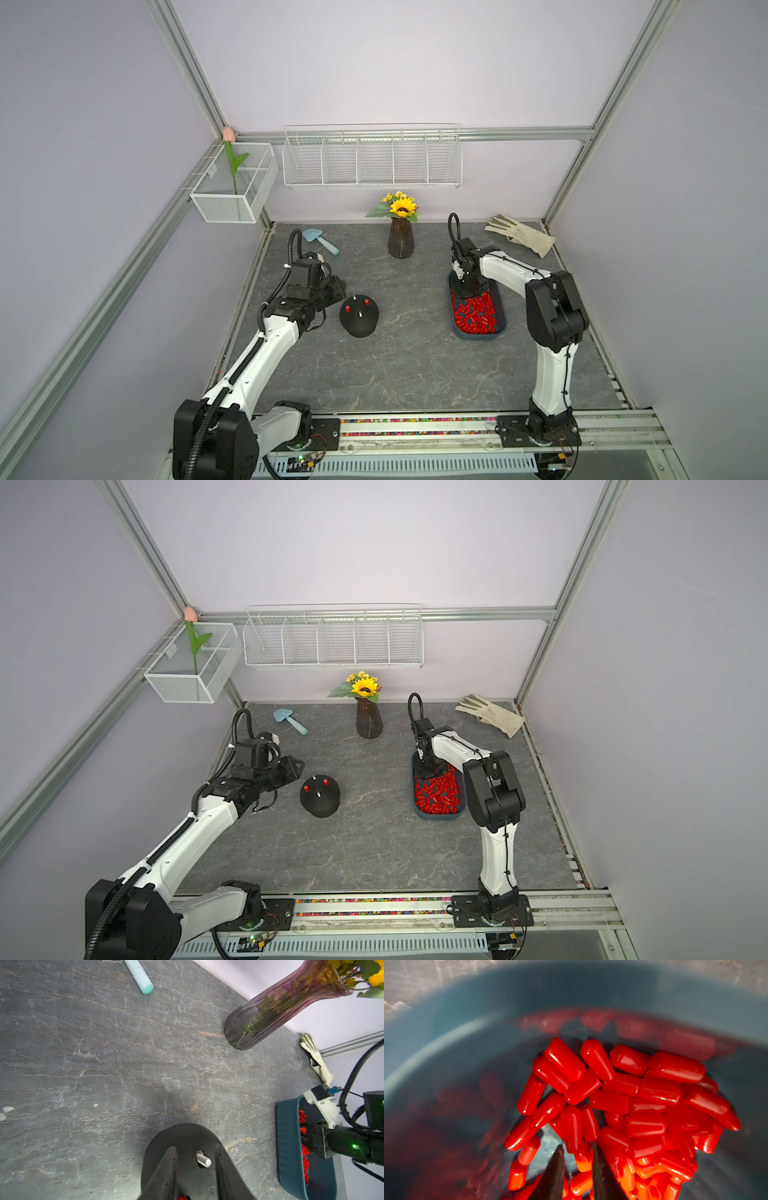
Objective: Cover the protruding screws with screw protection sleeves
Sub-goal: Pick up the screw protection sleeve from the storage box.
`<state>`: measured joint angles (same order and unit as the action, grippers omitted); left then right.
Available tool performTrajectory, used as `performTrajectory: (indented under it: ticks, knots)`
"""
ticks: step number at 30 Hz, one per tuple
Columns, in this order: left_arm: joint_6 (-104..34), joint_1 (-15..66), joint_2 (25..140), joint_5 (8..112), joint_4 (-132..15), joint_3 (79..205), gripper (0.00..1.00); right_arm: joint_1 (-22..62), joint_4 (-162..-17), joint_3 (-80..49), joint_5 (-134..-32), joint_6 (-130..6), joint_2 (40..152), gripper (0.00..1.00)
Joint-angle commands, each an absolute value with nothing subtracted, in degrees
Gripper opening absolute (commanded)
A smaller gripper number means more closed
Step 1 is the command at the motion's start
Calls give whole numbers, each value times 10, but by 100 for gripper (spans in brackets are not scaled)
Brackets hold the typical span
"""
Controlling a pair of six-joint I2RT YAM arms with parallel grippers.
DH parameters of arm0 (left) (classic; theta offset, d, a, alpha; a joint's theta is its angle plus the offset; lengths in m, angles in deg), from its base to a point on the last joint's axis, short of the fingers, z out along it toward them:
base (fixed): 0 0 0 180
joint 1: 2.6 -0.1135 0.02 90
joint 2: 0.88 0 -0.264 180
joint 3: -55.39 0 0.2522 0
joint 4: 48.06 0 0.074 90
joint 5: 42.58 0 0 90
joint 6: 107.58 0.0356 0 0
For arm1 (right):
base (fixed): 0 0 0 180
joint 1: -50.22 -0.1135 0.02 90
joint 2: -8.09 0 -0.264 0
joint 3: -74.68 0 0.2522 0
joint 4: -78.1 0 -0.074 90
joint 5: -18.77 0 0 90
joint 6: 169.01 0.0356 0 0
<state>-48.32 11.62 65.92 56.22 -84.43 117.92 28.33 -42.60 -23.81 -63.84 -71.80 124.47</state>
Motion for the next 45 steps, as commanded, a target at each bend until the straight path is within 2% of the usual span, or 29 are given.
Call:
performTrajectory:
  ticks: [1, 26, 36, 45]
  knots:
    - [-479, 118, 652, 552, -850, 1191, 33, 287, -417, -229, -646, -726, 1252, 26]
    - [-482, 118, 654, 557, -847, 1193, 34, 287, -420, -220, -648, -725, 1254, 23]
    - [-482, 117, 655, 557, -847, 1197, 34, 287, -417, -241, -653, -729, 1266, 28]
    - [-482, 118, 657, 557, -848, 1198, 34, 288, -422, -242, -659, -729, 1272, 20]
